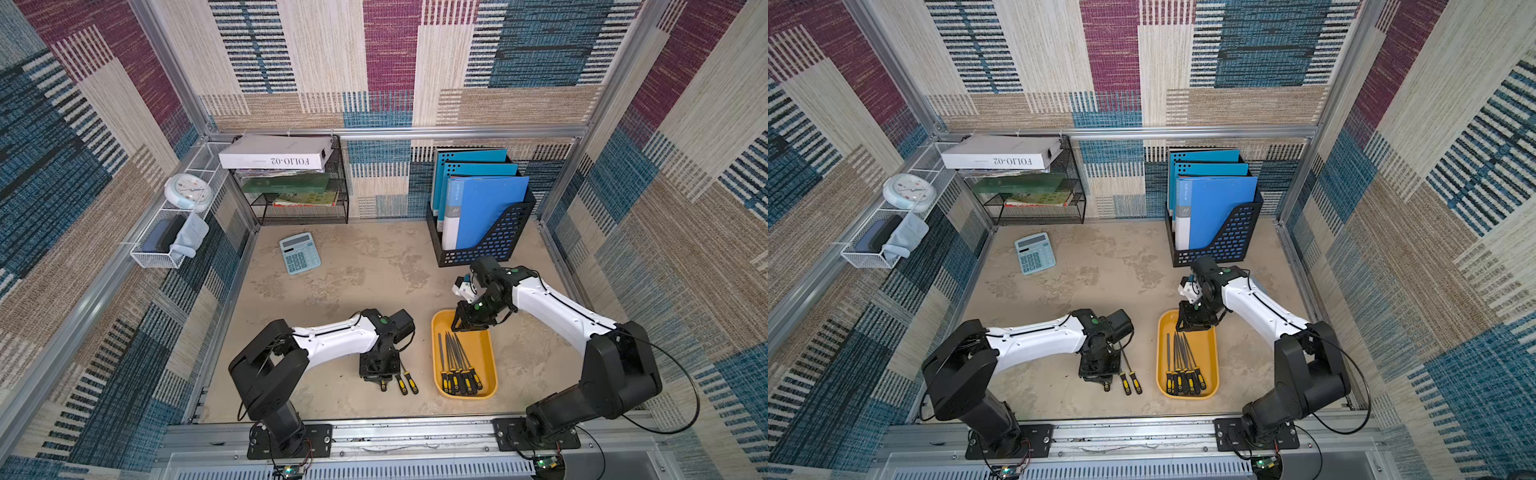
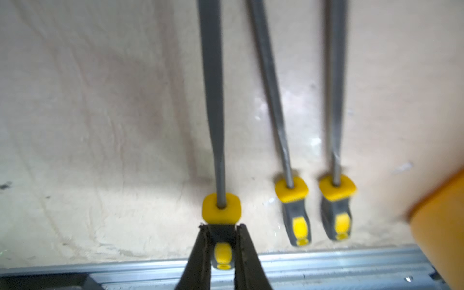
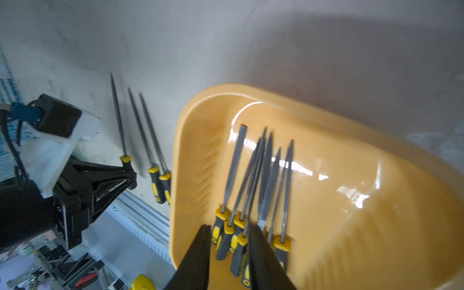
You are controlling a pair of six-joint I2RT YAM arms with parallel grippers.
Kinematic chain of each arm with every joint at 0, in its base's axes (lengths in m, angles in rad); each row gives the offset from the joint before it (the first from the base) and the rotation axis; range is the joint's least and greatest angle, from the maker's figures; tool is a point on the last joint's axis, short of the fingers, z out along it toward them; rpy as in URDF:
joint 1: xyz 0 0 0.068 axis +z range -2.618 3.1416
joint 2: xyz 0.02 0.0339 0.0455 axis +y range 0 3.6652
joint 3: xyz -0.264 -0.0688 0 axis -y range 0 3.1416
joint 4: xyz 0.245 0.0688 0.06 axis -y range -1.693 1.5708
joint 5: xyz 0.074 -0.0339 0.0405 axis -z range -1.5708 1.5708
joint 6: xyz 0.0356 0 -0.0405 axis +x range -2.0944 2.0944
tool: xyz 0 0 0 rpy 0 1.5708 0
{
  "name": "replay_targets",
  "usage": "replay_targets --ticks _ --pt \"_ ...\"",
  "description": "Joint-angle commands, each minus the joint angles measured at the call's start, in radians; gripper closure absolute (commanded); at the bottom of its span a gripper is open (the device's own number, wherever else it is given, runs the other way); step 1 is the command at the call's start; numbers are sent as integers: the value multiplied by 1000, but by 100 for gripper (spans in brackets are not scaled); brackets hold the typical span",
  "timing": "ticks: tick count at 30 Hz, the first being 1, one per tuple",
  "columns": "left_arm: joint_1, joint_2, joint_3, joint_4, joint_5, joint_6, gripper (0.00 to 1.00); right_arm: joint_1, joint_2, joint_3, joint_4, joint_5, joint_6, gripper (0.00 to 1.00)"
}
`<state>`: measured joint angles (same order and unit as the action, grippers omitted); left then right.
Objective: Put the file tool into the storage box
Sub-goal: Pick up the file tool from the center of the board, then place the file tool in the storage box.
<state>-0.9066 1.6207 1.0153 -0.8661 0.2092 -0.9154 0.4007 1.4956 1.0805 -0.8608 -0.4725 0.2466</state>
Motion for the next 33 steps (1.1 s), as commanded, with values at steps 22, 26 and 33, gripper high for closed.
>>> replay_targets --ticks 22,26,33 --pt "-9 -114 133 101 292 212 100 150 -25 -173 519 -406 410 60" --pt "-16 -120 132 119 304 212 100 160 4 -161 531 -398 423 66" --pt "-17 -148 112 130 293 214 69 156 15 -105 422 -363 360 100"
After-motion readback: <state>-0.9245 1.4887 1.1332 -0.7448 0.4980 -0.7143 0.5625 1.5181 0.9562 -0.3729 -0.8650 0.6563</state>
